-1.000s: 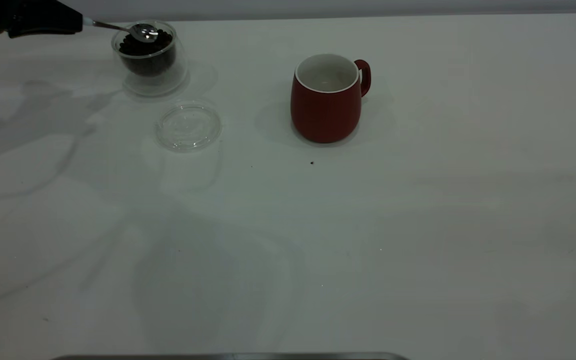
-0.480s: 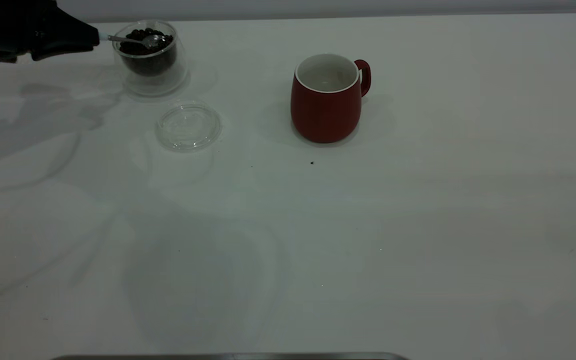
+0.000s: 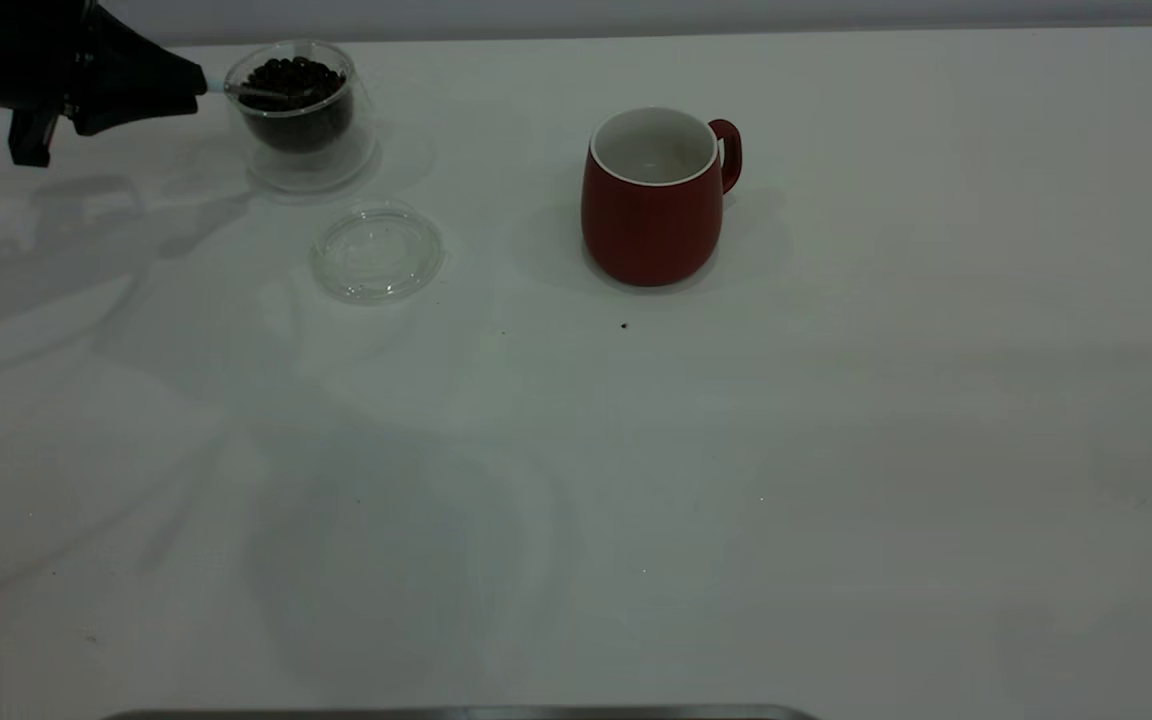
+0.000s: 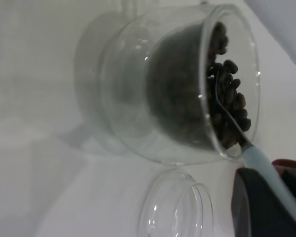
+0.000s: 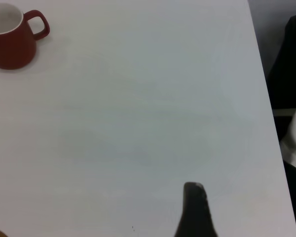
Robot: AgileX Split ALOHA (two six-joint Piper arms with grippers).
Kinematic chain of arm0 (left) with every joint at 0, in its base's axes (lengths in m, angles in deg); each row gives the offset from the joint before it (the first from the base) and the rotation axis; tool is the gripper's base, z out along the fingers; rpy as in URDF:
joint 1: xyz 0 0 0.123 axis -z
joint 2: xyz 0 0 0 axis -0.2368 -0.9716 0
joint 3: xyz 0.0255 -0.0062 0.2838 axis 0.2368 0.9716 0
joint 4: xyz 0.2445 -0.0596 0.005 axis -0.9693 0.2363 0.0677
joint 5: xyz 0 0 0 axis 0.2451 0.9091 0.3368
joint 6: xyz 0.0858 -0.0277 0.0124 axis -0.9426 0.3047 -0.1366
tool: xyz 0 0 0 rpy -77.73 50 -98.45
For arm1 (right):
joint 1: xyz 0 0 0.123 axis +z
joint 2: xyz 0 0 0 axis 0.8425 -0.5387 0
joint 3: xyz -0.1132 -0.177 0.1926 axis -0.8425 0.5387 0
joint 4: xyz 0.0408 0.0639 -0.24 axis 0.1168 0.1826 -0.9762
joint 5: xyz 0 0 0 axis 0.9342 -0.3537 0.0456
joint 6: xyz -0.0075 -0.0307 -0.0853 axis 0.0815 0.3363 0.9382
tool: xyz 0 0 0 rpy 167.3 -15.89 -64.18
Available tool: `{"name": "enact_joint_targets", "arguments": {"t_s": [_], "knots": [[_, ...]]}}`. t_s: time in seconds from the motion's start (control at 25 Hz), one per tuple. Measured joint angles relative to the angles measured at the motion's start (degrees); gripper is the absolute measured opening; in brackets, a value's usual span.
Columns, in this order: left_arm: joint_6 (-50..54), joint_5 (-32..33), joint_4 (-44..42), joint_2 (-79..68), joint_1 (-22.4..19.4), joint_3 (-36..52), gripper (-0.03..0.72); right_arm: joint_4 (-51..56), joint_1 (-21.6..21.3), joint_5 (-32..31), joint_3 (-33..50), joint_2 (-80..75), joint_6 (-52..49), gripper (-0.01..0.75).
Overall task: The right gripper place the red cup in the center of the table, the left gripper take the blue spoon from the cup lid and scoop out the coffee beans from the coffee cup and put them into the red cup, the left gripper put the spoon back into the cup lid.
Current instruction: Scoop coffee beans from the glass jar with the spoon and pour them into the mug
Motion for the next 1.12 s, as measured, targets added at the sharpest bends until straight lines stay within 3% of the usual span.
{"name": "enact_joint_targets", "arguments": {"t_s": [0.48, 0.84, 1.12], "knots": [[5.3, -0.4, -0.5, 0.0, -0.2, 0.0, 0.118, 0.0, 0.0, 0.0, 0.0, 0.0, 0.0, 0.590], [5.9, 4.1, -0.5, 0.0, -3.9, 0.0, 0.118, 0.0, 0.0, 0.0, 0.0, 0.0, 0.0, 0.590], [5.9, 5.7, -0.7, 0.0, -4.0, 0.0, 0.118, 0.0, 0.0, 0.0, 0.0, 0.0, 0.0, 0.590]]}}
